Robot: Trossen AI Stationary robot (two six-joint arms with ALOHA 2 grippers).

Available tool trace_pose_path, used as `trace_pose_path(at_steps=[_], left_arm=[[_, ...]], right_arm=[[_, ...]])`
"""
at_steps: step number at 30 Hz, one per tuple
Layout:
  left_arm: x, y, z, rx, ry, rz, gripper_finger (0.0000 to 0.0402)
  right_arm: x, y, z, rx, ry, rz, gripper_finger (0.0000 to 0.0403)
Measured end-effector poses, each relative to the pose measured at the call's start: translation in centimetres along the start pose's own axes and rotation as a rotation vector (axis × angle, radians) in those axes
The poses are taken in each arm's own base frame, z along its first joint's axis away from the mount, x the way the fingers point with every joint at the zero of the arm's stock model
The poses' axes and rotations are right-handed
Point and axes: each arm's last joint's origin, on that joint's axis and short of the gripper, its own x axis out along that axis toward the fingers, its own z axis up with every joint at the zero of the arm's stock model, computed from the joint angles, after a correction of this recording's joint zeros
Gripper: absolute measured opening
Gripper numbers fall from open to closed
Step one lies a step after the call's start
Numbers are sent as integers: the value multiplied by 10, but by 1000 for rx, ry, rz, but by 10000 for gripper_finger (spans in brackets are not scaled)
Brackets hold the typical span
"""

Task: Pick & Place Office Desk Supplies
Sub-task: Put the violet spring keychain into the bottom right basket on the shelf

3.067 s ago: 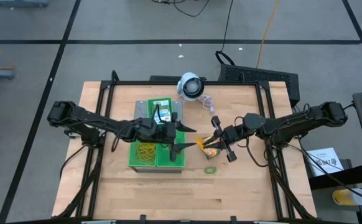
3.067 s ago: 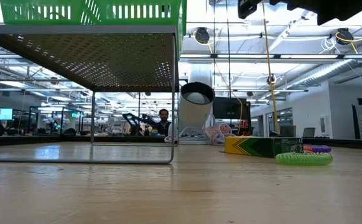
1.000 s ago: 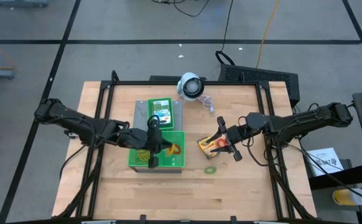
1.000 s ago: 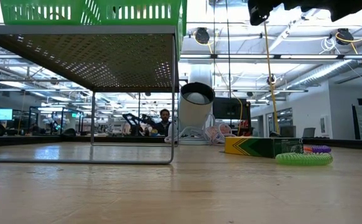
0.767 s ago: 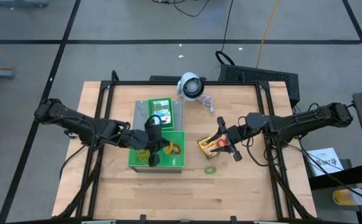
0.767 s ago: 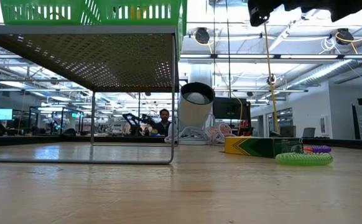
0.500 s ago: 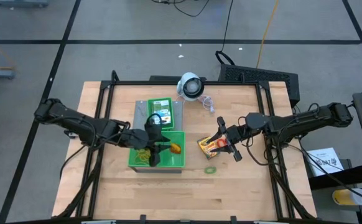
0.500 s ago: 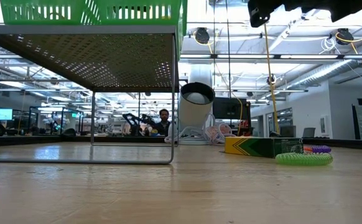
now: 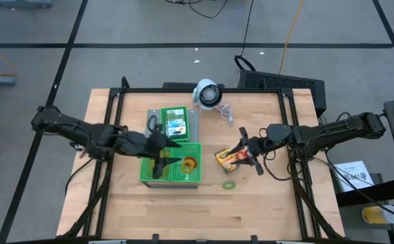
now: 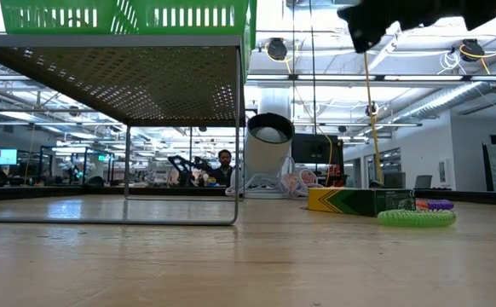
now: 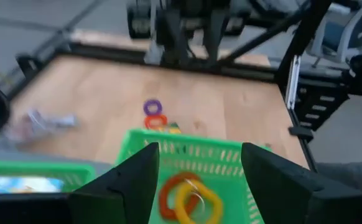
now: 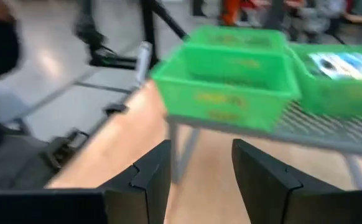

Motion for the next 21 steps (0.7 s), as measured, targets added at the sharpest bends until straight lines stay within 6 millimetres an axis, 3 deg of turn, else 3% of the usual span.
trace_pose_path(at_steps=[8,13,21], left_arm=[[-24,5,12,131,-160,-2,239],[-17,14,0,132,-166,48,239],[-30,31,-22,129,-279,66,239]], right_arm=[[-15,-5,-25,111,270,-302,155],[-22,-6,-66,203,465,-457,155],[-33,-3,-124,320,611,-503,155]])
